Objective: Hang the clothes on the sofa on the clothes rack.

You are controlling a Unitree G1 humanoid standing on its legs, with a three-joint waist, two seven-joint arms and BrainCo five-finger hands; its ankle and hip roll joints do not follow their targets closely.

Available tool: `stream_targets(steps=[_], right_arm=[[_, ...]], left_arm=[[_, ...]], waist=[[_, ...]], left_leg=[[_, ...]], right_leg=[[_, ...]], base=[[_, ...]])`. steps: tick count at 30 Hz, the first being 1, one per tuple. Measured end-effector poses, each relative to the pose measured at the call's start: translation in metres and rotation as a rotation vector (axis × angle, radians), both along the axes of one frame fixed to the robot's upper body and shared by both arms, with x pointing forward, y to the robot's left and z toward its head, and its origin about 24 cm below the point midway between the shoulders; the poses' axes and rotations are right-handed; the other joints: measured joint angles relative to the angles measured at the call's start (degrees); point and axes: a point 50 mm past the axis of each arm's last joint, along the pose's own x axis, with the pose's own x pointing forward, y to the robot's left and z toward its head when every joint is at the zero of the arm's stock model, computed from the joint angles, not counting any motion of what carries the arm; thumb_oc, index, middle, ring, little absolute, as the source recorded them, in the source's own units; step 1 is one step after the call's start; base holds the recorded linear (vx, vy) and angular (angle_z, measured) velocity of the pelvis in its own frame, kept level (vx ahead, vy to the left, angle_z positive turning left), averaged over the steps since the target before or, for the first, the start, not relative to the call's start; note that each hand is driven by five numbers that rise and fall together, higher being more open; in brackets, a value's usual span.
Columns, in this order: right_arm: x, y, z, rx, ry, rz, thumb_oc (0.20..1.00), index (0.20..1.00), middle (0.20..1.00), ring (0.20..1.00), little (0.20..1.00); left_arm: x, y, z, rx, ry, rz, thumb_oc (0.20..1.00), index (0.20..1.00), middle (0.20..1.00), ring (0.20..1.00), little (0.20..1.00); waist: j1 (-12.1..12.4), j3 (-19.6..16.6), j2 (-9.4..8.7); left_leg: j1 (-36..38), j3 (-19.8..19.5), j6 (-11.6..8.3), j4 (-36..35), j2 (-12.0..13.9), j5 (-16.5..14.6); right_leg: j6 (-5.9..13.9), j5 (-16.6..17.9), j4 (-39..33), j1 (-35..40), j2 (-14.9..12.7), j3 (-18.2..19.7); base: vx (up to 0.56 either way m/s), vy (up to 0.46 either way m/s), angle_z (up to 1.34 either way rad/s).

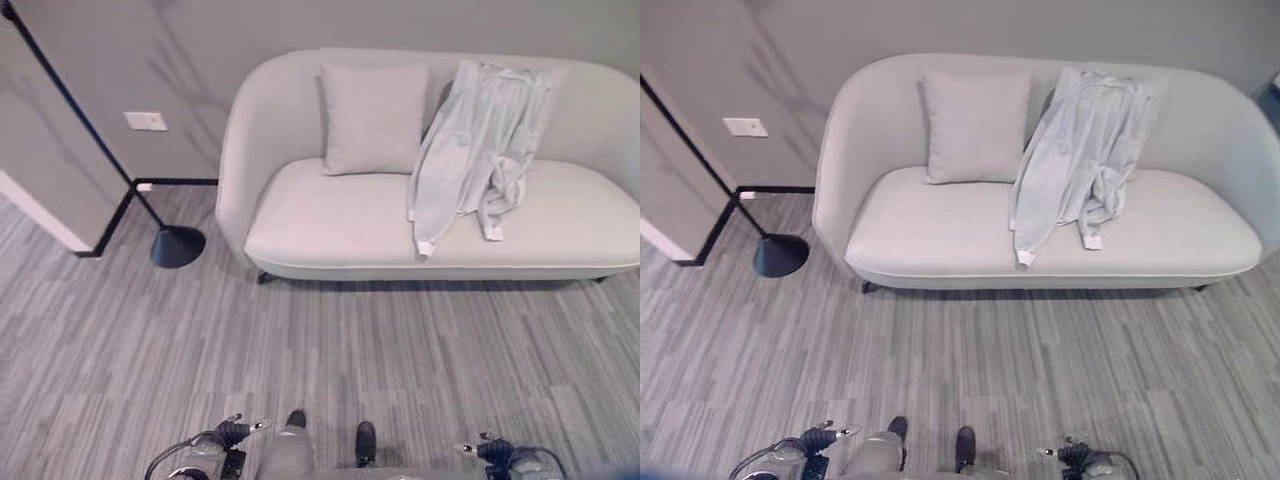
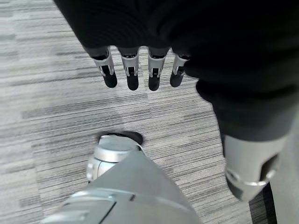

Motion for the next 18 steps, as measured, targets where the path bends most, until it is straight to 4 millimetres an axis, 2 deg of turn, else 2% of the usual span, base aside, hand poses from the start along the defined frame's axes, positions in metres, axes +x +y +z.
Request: stream_targets(steps=[1, 2, 3, 4, 5, 6, 7, 8, 9, 10, 11, 12, 13, 14, 15, 16, 17, 18], right_arm=[[0.006, -0.002, 0.002, -0.009, -0.011, 0.004, 1.0, 1.0, 1.0, 1.0, 1.0], [0.01, -0.002, 0.004, -0.014, -0.011, 0.011, 1.0, 1.0, 1.0, 1.0, 1.0], [0.015, -0.002, 0.005, -0.016, -0.006, 0.013, 1.0, 1.0, 1.0, 1.0, 1.0], [0.018, -0.001, 0.005, -0.012, -0.002, 0.016, 1.0, 1.0, 1.0, 1.0, 1.0], [0.019, 0.003, 0.004, -0.001, -0.007, 0.015, 1.0, 1.0, 1.0, 1.0, 1.0], [0.02, 0.007, 0.004, 0.012, -0.028, 0.025, 1.0, 1.0, 1.0, 1.0, 1.0], [0.021, 0.009, 0.004, 0.017, -0.047, 0.032, 1.0, 1.0, 1.0, 1.0, 1.0], [0.023, 0.01, 0.005, 0.017, -0.05, 0.043, 1.0, 1.0, 1.0, 1.0, 1.0], [0.022, 0.011, 0.004, 0.011, -0.041, 0.065, 1.0, 1.0, 1.0, 1.0, 1.0], [0.02, 0.006, 0.005, -0.019, -0.021, 0.101, 1.0, 1.0, 1.0, 1.0, 1.0], [0.015, 0.007, 0.003, -0.01, -0.004, 0.104, 1.0, 1.0, 1.0, 1.0, 1.0], [0.006, 0.008, -0.001, 0.003, 0.021, 0.09, 1.0, 1.0, 1.0, 1.0, 1.0], [-0.003, 0.009, -0.004, 0.01, 0.046, 0.083, 1.0, 1.0, 1.0, 1.0, 1.0], [-0.009, 0.012, -0.006, 0.017, 0.061, 0.078, 1.0, 1.0, 1.0, 1.0, 1.0], [-0.011, 0.015, -0.008, 0.028, 0.064, 0.074, 1.0, 1.0, 1.0, 1.0, 1.0], [-0.003, 0.016, -0.006, 0.029, 0.038, 0.082, 1.0, 1.0, 1.0, 1.0, 1.0], [0.004, 0.018, -0.004, 0.033, 0.007, 0.091, 1.0, 1.0, 1.0, 1.0, 1.0], [0.004, 0.02, -0.004, 0.038, 0.005, 0.097, 1.0, 1.0, 1.0, 1.0, 1.0]], left_arm=[[0.006, -0.005, 0.0, -0.01, -0.007, -0.011, 1.0, 1.0, 1.0, 1.0, 1.0], [0.007, -0.009, -0.001, -0.02, -0.005, -0.014, 1.0, 1.0, 1.0, 1.0, 1.0], [0.004, -0.013, -0.003, -0.032, 0.008, -0.004, 1.0, 1.0, 1.0, 1.0, 1.0], [-0.003, -0.01, -0.004, -0.033, 0.028, 0.02, 1.0, 1.0, 1.0, 1.0, 1.0], [-0.011, -0.004, -0.005, -0.019, 0.048, 0.032, 1.0, 1.0, 1.0, 1.0, 1.0], [-0.016, 0.002, -0.005, -0.004, 0.072, 0.044, 1.0, 1.0, 1.0, 1.0, 1.0], [-0.015, 0.005, -0.004, 0.002, 0.068, 0.053, 1.0, 1.0, 1.0, 1.0, 1.0], [-0.015, 0.007, -0.004, 0.004, 0.065, 0.059, 1.0, 1.0, 1.0, 1.0, 1.0], [-0.021, 0.006, -0.005, 0.002, 0.081, 0.073, 1.0, 1.0, 1.0, 1.0, 1.0], [-0.038, -0.003, -0.012, -0.02, 0.122, 0.081, 1.0, 1.0, 1.0, 1.0, 1.0], [-0.034, -0.004, -0.011, -0.02, 0.104, 0.076, 1.0, 1.0, 1.0, 1.0, 1.0], [-0.028, -0.003, -0.009, -0.021, 0.079, 0.065, 1.0, 1.0, 1.0, 1.0, 1.0], [-0.023, -0.001, -0.007, -0.015, 0.06, 0.055, 1.0, 1.0, 1.0, 1.0, 1.0], [-0.02, 0.004, -0.005, -0.001, 0.048, 0.049, 1.0, 1.0, 1.0, 1.0, 1.0], [-0.014, 0.009, -0.002, 0.014, 0.031, 0.047, 1.0, 1.0, 1.0, 1.0, 1.0], [-0.01, 0.012, 0.0, 0.023, 0.026, 0.048, 1.0, 1.0, 1.0, 1.0, 1.0], [-0.011, 0.013, 0.0, 0.034, 0.039, 0.04, 1.0, 1.0, 1.0, 1.0, 1.0], [-0.006, 0.014, 0.002, 0.042, 0.023, 0.019, 1.0, 1.0, 1.0, 1.0, 1.0]], waist=[[0.31, 1.63, 0.95], [1.09, 2.56, 1.94], [2.97, 3.25, 3.65], [5.1, 3.25, 4.61], [5.76, 3.08, 4.97], [5.29, 3.05, 3.56], [4.85, 2.31, 2.69], [4.88, 2.07, 1.25], [4.97, 0.8, 0.63], [5.31, -3.46, 3.54], [4.18, -4.08, 3.96], [3.01, -4.65, 3.94], [2.71, -5.41, 3.52], [2.8, -6.26, 2.57], [2.51, -6.57, 2.1], [2.31, -6.59, 1.38], [1.01, -6.15, 2.97], [1.61, -6.22, 4.09]], left_leg=[[-0.16, 2.17, -0.27, -5.49, -1.82, 0.15], [-0.11, 1.94, -0.26, -7.32, -2.66, 0.09], [0.64, 0.42, 0.23, -6.95, -2.4, -0.44], [2.31, -1.99, 0.22, -6.19, -1.21, -1.83], [4.13, -3.18, 0.92, -6.14, -1.23, -1.24], [4.4, -3.64, 1.9, -4.59, -2.38, -0.69], [2.68, -3.13, 2.12, -0.08, -3.7, -1.38], [1.42, -2.31, 3.61, 7.36, -5.0, -2.59], [1.72, -1.95, 5.29, 12.02, -5.6, -4.67], [4.72, -2.34, 9.19, 9.44, -3.03, -8.96], [5.42, -2.4, 10.14, 7.65, -3.13, -9.26], [7.01, -2.83, 11.36, 5.47, -3.93, -8.45], [8.81, -2.85, 12.08, 3.31, -4.61, -4.3], [9.77, -2.96, 12.48, 1.83, -5.57, -4.15], [10.04, -3.42, 13.16, 1.15, -6.78, -4.02], [10.18, -3.06, 13.67, 1.48, -7.21, -4.21], [10.7, -4.59, 13.65, 1.7, -6.95, -3.74], [11.7, -4.76, 13.32, 1.47, -6.72, -3.93]], right_leg=[[0.25, -2.03, -0.31, -0.13, -0.52, 0.33], [1.55, -4.5, -0.25, -0.11, -0.33, 1.12], [3.01, -8.07, 0.72, 0.21, 1.14, 2.61], [1.36, -9.08, 3.22, -0.37, 2.96, 3.46], [0.95, -7.8, 4.17, -0.4, 3.01, 4.16], [0.53, -6.26, 3.63, 0.22, 1.91, 3.73], [0.24, -6.13, 3.37, -0.02, 0.5, 3.83], [0.29, -6.15, 3.04, -0.1, -1.11, 4.21], [1.02, -6.43, 2.13, -0.28, -1.94, 5.49], [4.02, -9.35, 8.18, -3.25, -1.13, 4.95], [3.08, -10.81, 16.88, -5.53, -1.63, 4.63], [3.34, -12.24, 23.54, -5.33, -2.82, 4.64], [4.46, -12.76, 26.22, -3.78, -3.83, 5.31], [5.53, -13.1, 26.5, -2.34, -4.89, 6.38], [6.06, -11.21, 26.37, -0.64, -5.44, 7.45], [6.43, -10.75, 28.03, -1.01, -5.75, 7.88], [6.85, -10.88, 32.69, -3.08, -4.84, 8.33], [6.41, -11.38, 33.29, -3.91, -4.08, 8.38]], base=[[0.42, 0.105, 0.28], [0.47, 0.167, -0.18], [0.36, 0.202, -0.81], [0.22, 0.15, -1.1], [0.21, 0.157, -0.88], [0.21, 0.147, -0.39], [0.33, 0.227, -0.25], [0.32, 0.226, -0.57], [0.39, 0.29, -1.3], [0.33, 0.27, -1.15], [0.24, 0.2, -0.61], [0.11, 0.125, 0.24], [0.13, 0.174, 0.33], [0.13, 0.174, 0.19], [0.13, 0.143, 0.0], [0.16, 0.056, 0.23], [0.24, 0.051, 0.35], [0.27, 0.002, 0.38]])
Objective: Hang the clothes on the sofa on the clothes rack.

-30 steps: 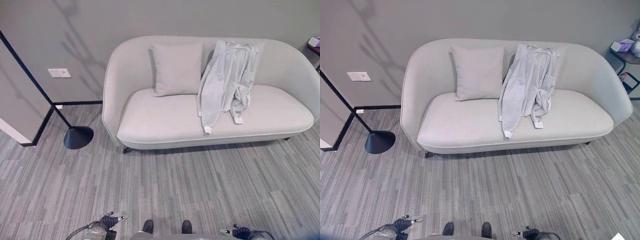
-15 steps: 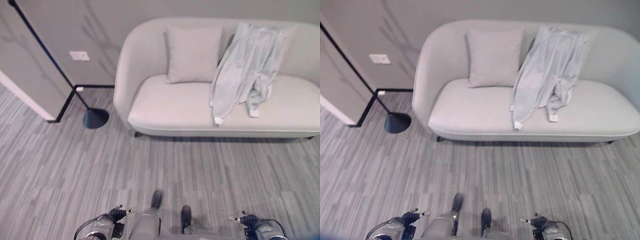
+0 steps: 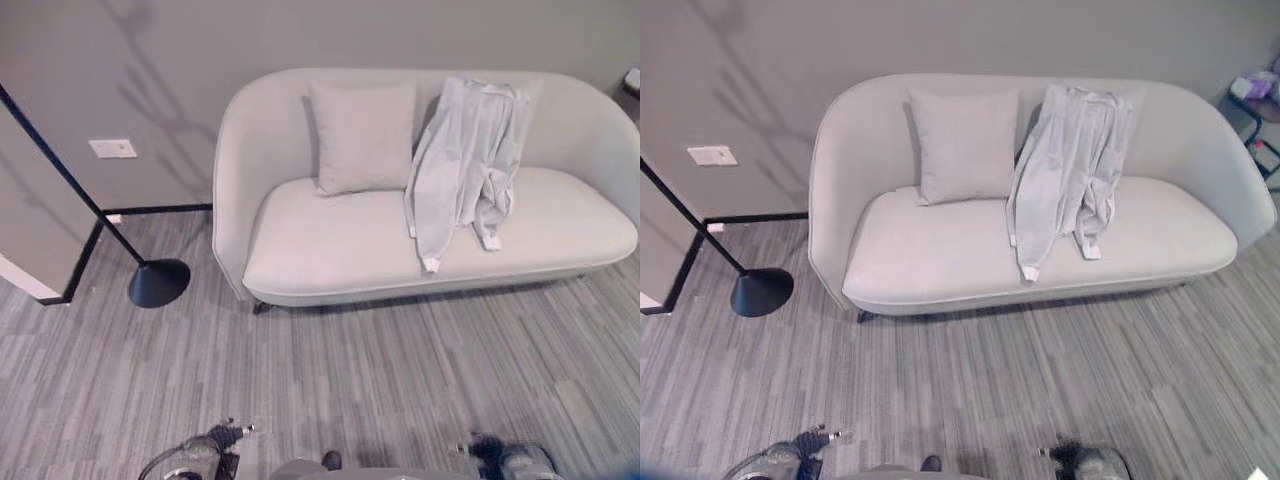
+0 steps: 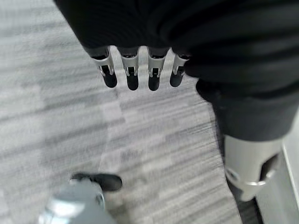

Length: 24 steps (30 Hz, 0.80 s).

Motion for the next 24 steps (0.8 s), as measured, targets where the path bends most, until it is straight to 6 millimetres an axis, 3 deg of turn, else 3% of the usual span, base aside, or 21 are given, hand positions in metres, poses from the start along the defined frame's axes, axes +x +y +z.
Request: stream_targets(steps=[2, 5, 8, 9, 10, 11, 12, 13, 14, 15, 16, 17, 18, 19, 20, 21, 22, 24], right_arm=[[0.005, -0.001, 0.002, -0.003, -0.012, 0.003, 1.0, 1.0, 1.0, 1.0, 1.0], [0.007, -0.001, 0.002, -0.004, -0.016, 0.001, 1.0, 1.0, 1.0, 1.0, 1.0], [0.011, -0.001, 0.004, -0.005, -0.033, 0.008, 1.0, 1.0, 1.0, 1.0, 1.0], [0.016, 0.0, 0.007, -0.002, -0.063, 0.031, 1.0, 1.0, 1.0, 1.0, 1.0], [0.014, -0.001, 0.006, -0.006, -0.055, 0.034, 1.0, 1.0, 1.0, 1.0, 1.0], [0.001, -0.004, 0.002, -0.015, -0.008, 0.034, 1.0, 1.0, 1.0, 1.0, 1.0], [-0.003, -0.005, 0.001, -0.016, 0.001, 0.037, 1.0, 1.0, 1.0, 1.0, 1.0], [-0.003, -0.002, 0.001, -0.009, -0.002, 0.046, 1.0, 1.0, 1.0, 1.0, 1.0], [-0.006, 0.002, -0.001, 0.002, 0.004, 0.044, 1.0, 1.0, 1.0, 1.0, 1.0], [-0.007, 0.001, -0.001, 0.002, 0.01, 0.027, 1.0, 1.0, 1.0, 1.0, 1.0], [-0.008, 0.0, -0.002, 0.002, 0.016, 0.026, 1.0, 1.0, 1.0, 1.0, 1.0], [-0.006, -0.002, -0.001, -0.006, 0.017, 0.023, 1.0, 1.0, 1.0, 1.0, 1.0], [-0.004, -0.005, 0.0, -0.013, 0.015, 0.015, 1.0, 1.0, 1.0, 1.0, 1.0], [-0.003, -0.006, 0.001, -0.017, 0.006, 0.019, 1.0, 1.0, 1.0, 1.0, 1.0], [-0.002, -0.008, 0.002, -0.02, -0.011, 0.025, 1.0, 1.0, 1.0, 1.0, 1.0], [-0.007, -0.015, 0.003, -0.041, -0.001, 0.017, 1.0, 1.0, 1.0, 1.0, 1.0], [-0.01, -0.014, 0.001, -0.036, 0.008, 0.011, 1.0, 1.0, 1.0, 1.0, 1.0], [0.003, -0.01, 0.005, -0.029, -0.037, 0.024, 1.0, 1.0, 1.0, 1.0, 1.0]], left_arm=[[-0.001, 0.006, 0.002, 0.014, -0.001, 0.004, 1.0, 1.0, 1.0, 1.0, 1.0], [-0.015, 0.013, 0.0, 0.036, 0.033, 0.019, 1.0, 1.0, 1.0, 1.0, 1.0], [-0.024, 0.016, -0.002, 0.042, 0.066, 0.043, 1.0, 1.0, 1.0, 1.0, 1.0], [-0.021, 0.015, -0.002, 0.031, 0.057, 0.075, 1.0, 1.0, 1.0, 1.0, 1.0], [-0.022, 0.013, -0.002, 0.028, 0.055, 0.072, 1.0, 1.0, 1.0, 1.0, 1.0], [-0.015, 0.008, -0.002, 0.016, 0.034, 0.066, 1.0, 1.0, 1.0, 1.0, 1.0], [-0.01, 0.007, -0.001, 0.011, 0.009, 0.062, 1.0, 1.0, 1.0, 1.0, 1.0], [-0.013, 0.007, -0.001, 0.014, 0.012, 0.065, 1.0, 1.0, 1.0, 1.0, 1.0], [-0.003, 0.014, 0.004, 0.031, -0.01, 0.056, 1.0, 1.0, 1.0, 1.0, 1.0], [0.002, 0.016, 0.006, 0.037, -0.028, 0.053, 1.0, 1.0, 1.0, 1.0, 1.0], [0.002, 0.014, 0.005, 0.035, -0.028, 0.055, 1.0, 1.0, 1.0, 1.0, 1.0], [-0.001, 0.012, 0.003, 0.033, -0.017, 0.059, 1.0, 1.0, 1.0, 1.0, 1.0], [-0.005, 0.008, 0.001, 0.019, -0.012, 0.06, 1.0, 1.0, 1.0, 1.0, 1.0], [-0.017, 0.006, -0.002, 0.011, 0.011, 0.073, 1.0, 1.0, 1.0, 1.0, 1.0], [-0.025, 0.008, -0.004, 0.013, 0.032, 0.068, 1.0, 1.0, 1.0, 1.0, 1.0], [-0.024, 0.001, -0.005, -0.008, 0.027, 0.057, 1.0, 1.0, 1.0, 1.0, 1.0], [-0.019, 0.004, -0.003, -0.002, -0.003, 0.053, 1.0, 1.0, 1.0, 1.0, 1.0], [-0.017, 0.011, 0.0, 0.017, -0.011, 0.054, 1.0, 1.0, 1.0, 1.0, 1.0]], waist=[[0.57, 0.23, 0.46], [0.66, 0.04, 0.79], [0.31, 0.31, 1.47], [-0.96, 2.03, 2.25], [-2.7, 3.13, 2.76], [-3.52, 3.54, 3.65], [-3.95, 3.83, 3.31], [-3.78, 4.63, 1.63], [-7.28, 5.28, 1.17], [-6.95, 5.28, 0.12], [-6.67, 5.01, -0.73], [-6.56, 4.89, 0.14], [-6.71, 4.67, -0.69], [-6.66, 3.98, -2.52], [-7.41, 3.83, -7.09], [-6.28, 3.46, -5.77], [-6.27, 3.43, -5.76], [-5.37, 3.47, -5.37]], left_leg=[[1.68, 0.51, -0.07, -1.27, -0.4, -0.04], [3.42, 0.6, -0.05, -2.86, -1.2, 0.0], [4.19, -0.16, -1.34, -4.53, -1.13, -0.84], [4.86, -0.28, -0.58, -4.58, -0.92, -0.35], [6.01, -1.56, -0.62, -4.62, -1.14, -0.33], [7.1, -2.67, -2.71, -4.61, -1.08, -1.59], [7.51, -2.47, -7.2, -4.38, -0.72, -3.98], [7.53, 1.13, -16.4, -2.07, 0.18, -9.09], [4.27, 1.55, -6.45, 2.88, 1.23, -8.46], [6.88, 1.18, -1.98, 1.15, 0.04, -8.58], [7.64, 0.27, -1.62, 0.3, -0.44, -8.24], [8.96, -1.05, -2.05, -0.42, 0.04, -8.48], [8.33, -0.52, -2.33, 3.3, -1.83, -8.29], [7.06, 0.52, -2.93, 7.34, -4.48, -8.62], [5.54, 2.28, -5.48, 14.01, -9.15, -10.82], [3.69, 3.28, -4.03, 18.87, -5.49, -15.07], [2.98, 3.15, -6.03, 18.14, 1.55, -17.03], [3.21, 2.11, -9.36, 13.77, 12.26, -15.74]], right_leg=[[0.09, 0.31, -3.87, -0.45, -0.91, -1.23], [0.54, 2.15, -18.65, 1.97, -2.91, -4.06], [0.96, 8.09, -33.87, -0.14, -1.1, -4.82], [1.59, 12.84, -33.98, -6.25, 1.11, -4.87], [1.35, 14.45, -33.95, -8.38, 1.79, -4.97], [-0.14, 15.57, -33.94, -11.93, 3.14, -5.43], [-1.13, 16.27, -33.88, -13.67, 4.8, -5.71], [-2.56, 17.34, -33.85, -15.14, 6.21, -6.45], [-2.5, 19.51, -32.94, -15.22, 4.31, -6.55], [-3.07, 19.03, -30.62, -16.09, 4.57, -6.51], [-3.92, 18.17, -28.26, -16.01, 5.5, -6.52], [-5.32, 16.01, -25.13, -16.07, 7.99, -7.65], [-14.2, 18.72, -26.59, -12.86, 12.79, -11.28], [-19.26, 21.0, -29.86, -9.86, 14.19, -10.78], [-18.77, 21.2, -31.3, -5.74, 11.42, -10.18], [-16.4, 19.3, -32.92, -3.91, 11.39, -10.22], [-16.86, 18.78, -33.01, -2.98, 11.76, -9.33], [-17.07, 17.96, -33.02, -1.23, 13.12, -7.75]], base=[[0.22, -0.043, 0.02], [0.21, -0.031, -0.07], [0.25, -0.101, -0.13], [0.22, -0.143, 0.25], [0.25, -0.189, 0.52], [0.25, -0.236, 0.57], [0.25, -0.297, 0.18], [0.21, -0.32, 0.9], [0.31, -0.491, 1.02], [0.24, -0.382, 1.14], [0.29, -0.41, 0.3], [0.32, -0.389, 0.37], [0.39, -0.475, 0.37], [0.37, -0.437, 0.53], [0.26, -0.298, 0.46], [0.27, -0.31, 0.69], [0.26, -0.32, 0.45], [0.15, -0.212, -0.03]])
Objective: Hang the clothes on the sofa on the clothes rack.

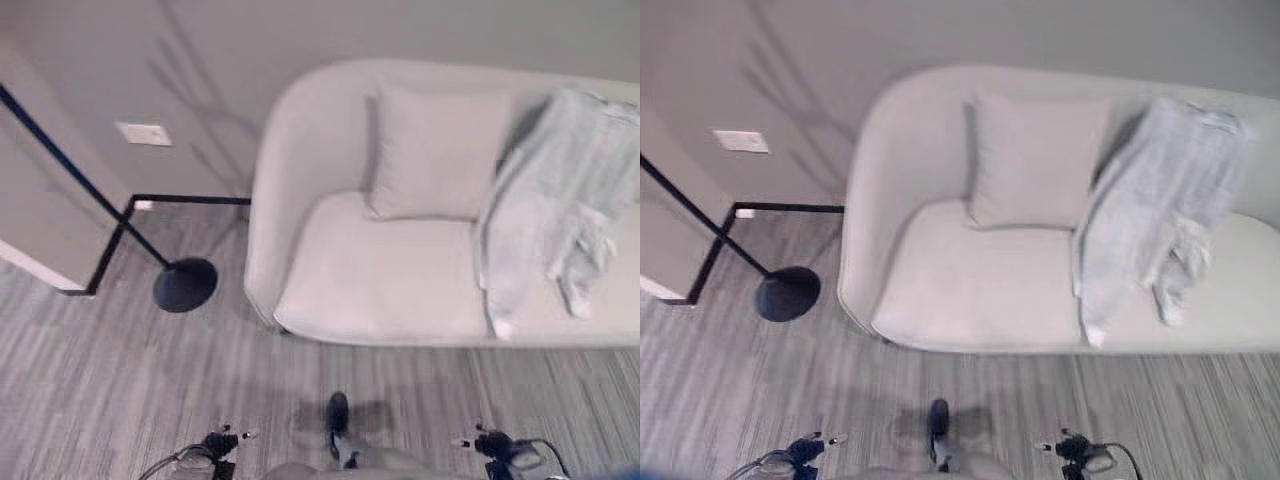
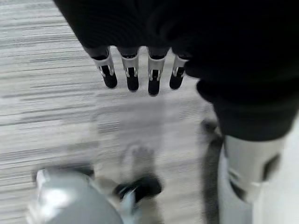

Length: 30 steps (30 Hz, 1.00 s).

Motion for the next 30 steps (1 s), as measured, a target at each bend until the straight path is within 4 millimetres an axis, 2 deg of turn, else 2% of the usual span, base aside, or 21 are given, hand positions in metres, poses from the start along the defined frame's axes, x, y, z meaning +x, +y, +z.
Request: stream_targets(steps=[1, 2, 3, 4, 5, 7, 8, 9, 10, 11, 15, 16, 19, 20, 22, 23, 24, 25, 26, 28, 30], right_arm=[[0.006, -0.002, 0.003, -0.007, -0.027, 0.005, 1.0, 1.0, 1.0, 1.0, 1.0], [0.008, -0.006, 0.005, -0.017, -0.037, 0.006, 1.0, 1.0, 1.0, 1.0, 1.0], [0.007, -0.008, 0.006, -0.026, -0.037, 0.003, 1.0, 1.0, 1.0, 1.0, 1.0], [0.007, -0.015, 0.008, -0.046, -0.037, 0.0, 1.0, 1.0, 1.0, 1.0, 1.0], [0.002, -0.017, 0.006, -0.055, -0.008, -0.012, 1.0, 1.0, 1.0, 1.0, 1.0], [0.001, -0.018, 0.005, -0.06, 0.008, -0.021, 1.0, 1.0, 1.0, 1.0, 1.0], [0.006, -0.021, 0.008, -0.063, -0.001, -0.045, 1.0, 1.0, 1.0, 1.0, 1.0], [0.008, -0.026, 0.01, -0.073, -0.006, -0.058, 1.0, 1.0, 1.0, 1.0, 1.0], [0.009, -0.025, 0.01, -0.071, -0.001, -0.058, 1.0, 1.0, 1.0, 1.0, 1.0], [0.006, -0.021, 0.007, -0.059, 0.004, -0.057, 1.0, 1.0, 1.0, 1.0, 1.0], [0.008, -0.016, 0.006, -0.046, 0.001, -0.047, 1.0, 1.0, 1.0, 1.0, 1.0], [0.007, -0.016, 0.006, -0.046, 0.002, -0.047, 1.0, 1.0, 1.0, 1.0, 1.0], [0.01, -0.013, 0.006, -0.037, -0.002, -0.044, 1.0, 1.0, 1.0, 1.0, 1.0], [0.012, -0.008, 0.005, -0.025, -0.005, -0.037, 1.0, 1.0, 1.0, 1.0, 1.0], [0.015, -0.006, 0.005, -0.017, -0.013, -0.032, 1.0, 1.0, 1.0, 1.0, 1.0], [0.02, -0.004, 0.007, -0.012, -0.03, -0.024, 1.0, 1.0, 1.0, 1.0, 1.0], [0.023, -0.003, 0.008, -0.006, -0.046, -0.018, 1.0, 1.0, 1.0, 1.0, 1.0], [0.024, -0.001, 0.008, -0.002, -0.049, -0.016, 1.0, 1.0, 1.0, 1.0, 1.0], [0.024, 0.002, 0.007, 0.007, -0.049, -0.014, 1.0, 1.0, 1.0, 1.0, 1.0], [0.027, 0.01, 0.007, 0.027, -0.058, 0.004, 1.0, 1.0, 1.0, 1.0, 1.0], [0.032, 0.018, 0.008, 0.042, -0.076, 0.04, 1.0, 1.0, 1.0, 1.0, 1.0]], left_arm=[[-0.001, -0.002, -0.001, -0.007, 0.01, 0.001, 1.0, 1.0, 1.0, 1.0, 1.0], [-0.001, -0.007, -0.003, -0.021, 0.012, -0.001, 1.0, 1.0, 1.0, 1.0, 1.0], [0.003, -0.01, -0.003, -0.03, 0.004, -0.005, 1.0, 1.0, 1.0, 1.0, 1.0], [0.017, -0.018, -0.001, -0.041, -0.024, -0.036, 1.0, 1.0, 1.0, 1.0, 1.0], [0.028, -0.021, 0.002, -0.041, -0.054, -0.065, 1.0, 1.0, 1.0, 1.0, 1.0], [0.035, -0.023, 0.004, -0.045, -0.076, -0.075, 1.0, 1.0, 1.0, 1.0, 1.0], [0.036, -0.023, 0.004, -0.05, -0.077, -0.076, 1.0, 1.0, 1.0, 1.0, 1.0], [0.035, -0.022, 0.004, -0.047, -0.073, -0.073, 1.0, 1.0, 1.0, 1.0, 1.0], [0.031, -0.015, 0.004, -0.031, -0.056, -0.062, 1.0, 1.0, 1.0, 1.0, 1.0], [0.018, -0.011, 0.0, -0.024, -0.003, -0.037, 1.0, 1.0, 1.0, 1.0, 1.0], [0.009, -0.011, -0.002, -0.027, 0.019, -0.033, 1.0, 1.0, 1.0, 1.0, 1.0], [0.008, -0.011, -0.002, -0.026, 0.019, -0.032, 1.0, 1.0, 1.0, 1.0, 1.0], [0.008, -0.009, -0.002, -0.02, 0.02, -0.031, 1.0, 1.0, 1.0, 1.0, 1.0], [0.01, -0.006, 0.0, -0.011, 0.016, -0.041, 1.0, 1.0, 1.0, 1.0, 1.0], [0.017, -0.006, 0.002, -0.006, 0.002, -0.054, 1.0, 1.0, 1.0, 1.0, 1.0], [0.018, -0.007, 0.001, -0.006, 0.005, -0.064, 1.0, 1.0, 1.0, 1.0, 1.0], [0.019, -0.008, 0.002, -0.005, 0.004, -0.069, 1.0, 1.0, 1.0, 1.0, 1.0], [0.022, -0.008, 0.003, -0.004, -0.008, -0.072, 1.0, 1.0, 1.0, 1.0, 1.0], [0.029, -0.006, 0.006, 0.003, -0.03, -0.078, 1.0, 1.0, 1.0, 1.0, 1.0], [0.034, -0.001, 0.009, 0.022, -0.041, -0.079, 1.0, 1.0, 1.0, 1.0, 1.0], [0.031, 0.004, 0.01, 0.036, -0.041, -0.069, 1.0, 1.0, 1.0, 1.0, 1.0]], waist=[[0.15, 0.12, 0.25], [0.13, 0.24, 0.92], [0.02, 0.09, 1.2], [0.08, 0.31, 1.82], [0.14, 0.51, 1.21], [1.32, 0.83, 0.87], [2.11, 1.71, 0.43], [2.53, 2.89, 2.12], [4.15, 3.2, 3.71], [4.19, 2.79, 4.79], [4.79, 2.27, 4.45], [4.58, 2.17, 4.49], [4.9, 1.92, 4.51], [4.95, 1.87, 4.65], [4.95, 2.03, 5.12], [5.1, 1.87, 5.64], [5.1, 1.74, 6.12], [5.04, 1.5, 6.45], [5.04, 1.34, 6.34], [4.86, 0.87, 5.54], [4.59, 0.35, 4.69]], left_leg=[[-0.41, 0.02, -2.26, -0.7, 3.5, 1.38], [-0.92, -0.38, -3.65, -0.56, 5.51, 2.54], [-2.07, -0.73, -3.77, -0.46, 6.07, 4.76], [-6.84, -1.78, -3.82, 5.21, 4.74, 9.26], [-9.2, -2.25, -3.52, 9.89, 3.06, 8.94], [-9.63, -4.84, -3.46, 3.97, -2.98, 7.96], [-9.9, -4.43, -2.53, -4.51, -8.05, 8.18], [-12.27, -2.47, 0.53, -12.74, -11.93, 11.26], [-12.4, -2.07, 1.16, -18.65, -13.09, 15.87], [-11.23, -1.33, 2.8, -18.08, -12.39, 19.34], [-8.66, 0.42, 2.73, -20.64, -12.53, 21.62], [-8.02, 0.66, 3.36, -21.41, -12.62, 23.33], [-5.49, 2.36, 6.12, -22.6, -12.71, 23.46], [-3.85, 3.33, 8.43, -22.48, -12.53, 23.2], [-2.48, 4.21, 9.53, -22.57, -12.25, 22.68], [-1.93, 4.64, 9.52, -22.57, -12.15, 22.41], [-1.36, 4.79, 8.99, -22.62, -12.14, 22.08], [-1.07, 4.58, 8.71, -22.61, -12.35, 21.88], [-1.0, 4.02, 7.75, -22.64, -12.68, 21.19], [-1.01, 3.1, 7.85, -22.62, -12.64, 21.04], [-1.25, 2.98, 7.75, -22.31, -12.94, 20.41]], right_leg=[[0.71, -1.97, 0.05, 1.38, 0.12, 0.09], [1.43, -2.67, 0.19, 2.34, 0.17, 0.21], [1.28, -3.49, 0.65, 2.74, -0.1, 0.51], [1.42, -5.8, 0.76, 3.33, -0.73, -0.1], [3.69, -4.36, 0.38, 3.73, -1.88, 0.23], [6.41, -5.52, -0.16, 4.65, -3.26, 2.32], [7.88, -5.51, -0.19, 4.61, -5.23, 3.35], [9.42, -6.71, -0.27, 5.49, -5.66, 2.91], [8.8, -7.7, -0.56, 6.46, -5.11, 3.54], [10.02, -8.05, -0.51, 8.35, -4.68, 3.66], [10.37, -11.05, -0.23, 9.47, -5.36, 4.6], [11.59, -11.8, 0.62, 9.49, -5.68, 4.45], [13.61, -13.54, 4.51, 9.45, -6.07, 4.38], [14.47, -15.77, 9.61, 8.55, -5.72, 4.25], [15.11, -18.13, 15.73, 6.49, -5.95, 3.94], [15.7, -18.32, 17.08, 5.88, -7.26, 3.93], [16.05, -18.19, 15.47, 6.03, -10.22, 3.72], [17.65, -17.1, 11.74, 6.42, -14.13, 3.69], [20.31, -12.8, 4.74, 7.4, -19.84, 4.39], [22.15, -7.92, -0.57, 7.1, -24.23, 5.27], [23.33, -4.18, -0.82, 4.5, -27.08, 5.76]], base=[[0.11, -0.278, -0.35], [0.13, -0.335, -0.24], [0.08, -0.227, 0.03], [0.09, -0.15, 0.14], [0.11, -0.112, 0.11], [0.14, -0.09, -0.18], [0.21, -0.009, -0.15], [0.26, 0.072, -0.35], [0.26, 0.139, -0.21], [0.18, 0.151, -0.33], [0.07, 0.097, -0.18], [0.05, 0.108, -0.14], [0.04, 0.114, -0.27], [0.05, 0.082, -0.28], [0.08, -0.021, -0.27], [0.1, -0.093, -0.29], [0.12, -0.123, -0.18], [0.11, -0.137, 0.03], [0.12, -0.22, 0.15], [0.09, -0.231, 0.17], [0.1, -0.289, 0.11]])
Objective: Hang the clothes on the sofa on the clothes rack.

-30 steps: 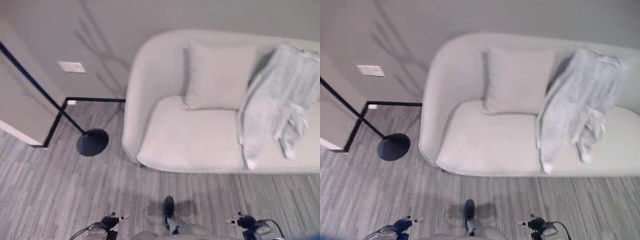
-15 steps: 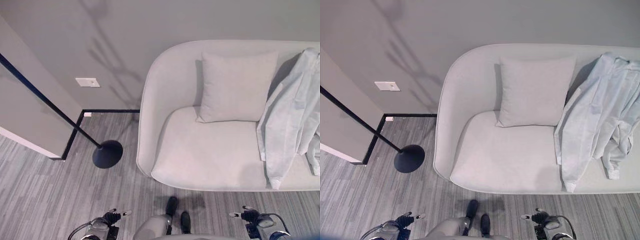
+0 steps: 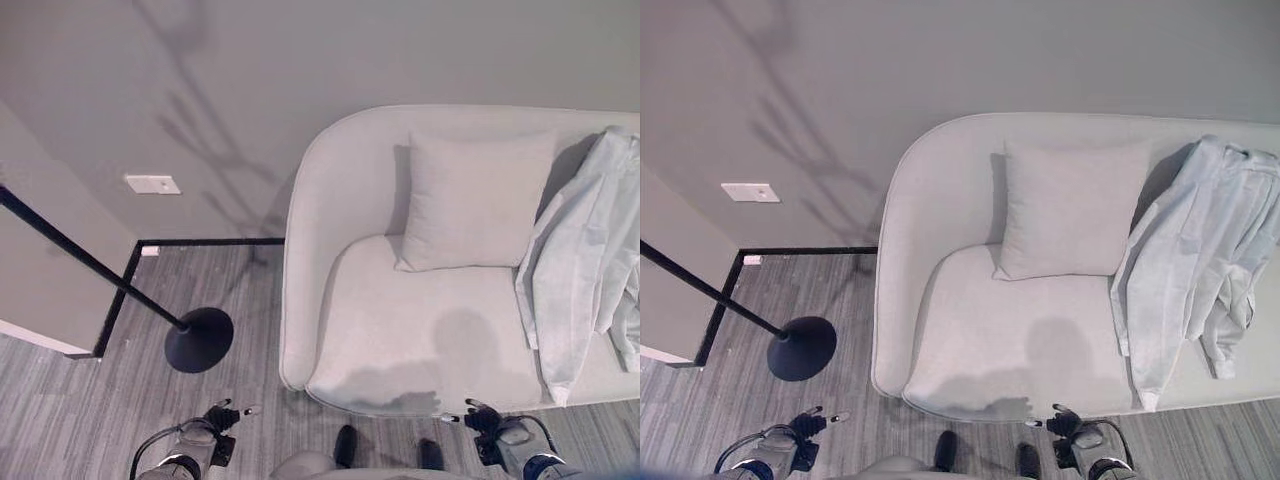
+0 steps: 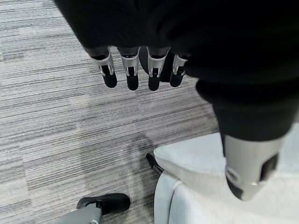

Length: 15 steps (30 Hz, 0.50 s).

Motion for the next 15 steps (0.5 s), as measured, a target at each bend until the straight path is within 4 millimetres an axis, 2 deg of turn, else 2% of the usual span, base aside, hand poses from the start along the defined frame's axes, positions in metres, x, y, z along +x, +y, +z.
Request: stream_targets(steps=[1, 2, 3, 4, 5, 6, 7, 8, 9, 10, 11, 12, 13, 14, 15], right_arm=[[0.002, 0.003, 0.0, 0.009, -0.008, 0.009, 1.0, 1.0, 1.0, 1.0, 1.0], [0.002, 0.006, 0.0, 0.017, -0.01, 0.012, 1.0, 1.0, 1.0, 1.0, 1.0], [-0.001, 0.016, -0.003, 0.049, -0.001, 0.02, 1.0, 1.0, 1.0, 1.0, 1.0], [-0.008, 0.019, -0.007, 0.059, 0.019, 0.028, 1.0, 1.0, 1.0, 1.0, 1.0], [-0.009, 0.018, -0.007, 0.058, 0.026, 0.019, 1.0, 1.0, 1.0, 1.0, 1.0], [-0.006, 0.019, -0.006, 0.058, 0.018, 0.025, 1.0, 1.0, 1.0, 1.0, 1.0], [-0.007, 0.022, -0.007, 0.057, 0.022, 0.048, 1.0, 1.0, 1.0, 1.0, 1.0], [-0.011, 0.021, -0.008, 0.057, 0.027, 0.041, 1.0, 1.0, 1.0, 1.0, 1.0], [-0.021, 0.013, -0.01, 0.047, 0.043, 0.002, 1.0, 1.0, 1.0, 1.0, 1.0], [-0.032, 0.003, -0.013, 0.026, 0.074, -0.04, 1.0, 1.0, 1.0, 1.0, 1.0], [-0.039, -0.013, -0.012, -0.011, 0.097, -0.095, 1.0, 1.0, 1.0, 1.0, 1.0], [-0.045, -0.028, -0.01, -0.052, 0.11, -0.137, 1.0, 1.0, 1.0, 1.0, 1.0], [-0.044, -0.036, -0.007, -0.078, 0.106, -0.154, 1.0, 1.0, 1.0, 1.0, 1.0], [-0.046, -0.039, -0.007, -0.089, 0.117, -0.159, 1.0, 1.0, 1.0, 1.0, 1.0], [-0.047, -0.038, -0.008, -0.09, 0.132, -0.151, 1.0, 1.0, 1.0, 1.0, 1.0]], left_arm=[[-0.003, 0.002, -0.001, -0.002, 0.003, 0.023, 1.0, 1.0, 1.0, 1.0, 1.0], [-0.009, 0.003, -0.002, 0.003, 0.014, 0.024, 1.0, 1.0, 1.0, 1.0, 1.0], [-0.024, 0.005, -0.006, 0.003, 0.045, 0.067, 1.0, 1.0, 1.0, 1.0, 1.0], [-0.03, 0.006, -0.007, 0.004, 0.063, 0.07, 1.0, 1.0, 1.0, 1.0, 1.0], [-0.032, 0.002, -0.009, -0.005, 0.071, 0.075, 1.0, 1.0, 1.0, 1.0, 1.0], [-0.029, 0.005, -0.007, 0.009, 0.067, 0.07, 1.0, 1.0, 1.0, 1.0, 1.0], [-0.031, 0.007, -0.007, 0.011, 0.067, 0.073, 1.0, 1.0, 1.0, 1.0, 1.0], [-0.032, 0.008, -0.007, 0.009, 0.065, 0.086, 1.0, 1.0, 1.0, 1.0, 1.0], [-0.033, 0.006, -0.008, 0.002, 0.07, 0.086, 1.0, 1.0, 1.0, 1.0, 1.0], [-0.034, 0.004, -0.009, -0.008, 0.07, 0.083, 1.0, 1.0, 1.0, 1.0, 1.0], [-0.035, -0.002, -0.011, -0.027, 0.069, 0.08, 1.0, 1.0, 1.0, 1.0, 1.0], [-0.037, -0.01, -0.014, -0.052, 0.073, 0.078, 1.0, 1.0, 1.0, 1.0, 1.0], [-0.039, -0.015, -0.016, -0.067, 0.076, 0.078, 1.0, 1.0, 1.0, 1.0, 1.0], [-0.04, -0.016, -0.017, -0.072, 0.076, 0.078, 1.0, 1.0, 1.0, 1.0, 1.0], [-0.042, -0.015, -0.017, -0.07, 0.082, 0.074, 1.0, 1.0, 1.0, 1.0, 1.0]], waist=[[-0.31, -0.13, -0.47], [-0.31, -0.31, -0.69], [-0.63, -0.95, -1.87], [-0.65, -1.26, -3.12], [-0.87, -1.32, -4.22], [-0.66, -1.38, -4.28], [-0.09, -1.6, -4.09], [-0.38, -1.73, -4.25], [-1.81, -1.8, -4.64], [-2.68, -1.77, -5.81], [-2.34, -1.76, -6.78], [-2.51, -1.86, -6.87], [-2.78, -1.61, -6.01], [-2.78, -1.34, -5.63], [-2.15, -1.06, -6.04]], left_leg=[[-0.49, 0.01, -0.39, 1.1, -0.3, -0.77], [-0.07, 0.15, 0.03, 1.23, -0.24, -1.15], [-0.55, -0.19, -0.79, 4.3, -0.38, -3.23], [-0.43, -0.87, -0.66, 4.88, 0.1, -3.74], [-0.85, -1.7, -1.0, 5.65, 0.86, -3.85], [-2.11, -1.68, -0.45, 7.35, 2.11, -5.06], [-3.7, -1.31, -1.79, 9.08, 4.3, -6.43], [-3.61, -2.28, -2.75, 8.73, 5.82, -6.1], [-3.09, -4.12, -4.35, 7.68, 6.82, -5.21], [-2.73, -4.36, -4.91, 7.54, 6.16, -4.85], [-1.99, -3.03, -5.11, 7.29, 5.36, -4.88], [-1.43, -2.54, -5.45, 7.95, 5.23, -5.16], [-1.34, -2.23, -5.61, 8.94, 5.41, -5.34], [-1.37, -1.63, -5.6, 9.94, 5.72, -5.35], [-1.69, -3.57, -6.06, 10.37, 4.88, -5.94]], right_leg=[[1.15, 1.67, 0.0, -1.28, -1.08, -0.45], [0.7, 2.5, 0.06, -2.38, -1.44, -0.56], [-0.56, 3.41, 0.36, -3.77, -1.67, -0.99], [-1.42, 3.97, 0.35, -4.42, 0.54, 2.05], [-1.49, 3.77, 1.99, -4.19, 2.87, 2.09], [-3.45, 1.33, 5.84, -5.47, 5.47, 0.87], [-5.73, -1.86, 9.87, -7.08, 9.69, -0.79], [-6.59, -2.59, 9.31, -6.05, 13.53, -2.64], [-7.93, -1.47, 3.58, -1.47, 16.94, -3.61], [-8.99, 1.29, 0.47, 2.0, 17.86, -4.39], [-9.23, -1.86, 0.43, 3.26, 16.9, -6.01], [-8.98, -3.56, 0.44, 4.01, 16.64, -6.05], [-9.14, -3.68, 0.45, 4.38, 17.23, -5.77], [-9.2, -3.67, 0.44, 4.78, 17.71, -5.47], [-9.34, -4.02, 0.42, 4.87, 18.25, -3.57]], base=[[0.12, -0.398, 0.08], [0.14, -0.528, 0.15], [0.16, -0.738, 0.23], [0.24, -1.142, 0.38], [0.27, -1.246, 0.26], [0.22, -1.01, -0.03], [0.12, -0.565, -0.13], [0.12, -0.49, 0.25], [0.14, -0.392, 0.73], [0.14, -0.396, 0.73], [0.14, -0.359, 0.37], [0.13, -0.384, 0.06], [0.1, -0.334, -0.04], [0.08, -0.266, -0.21], [0.07, -0.201, -0.61]])
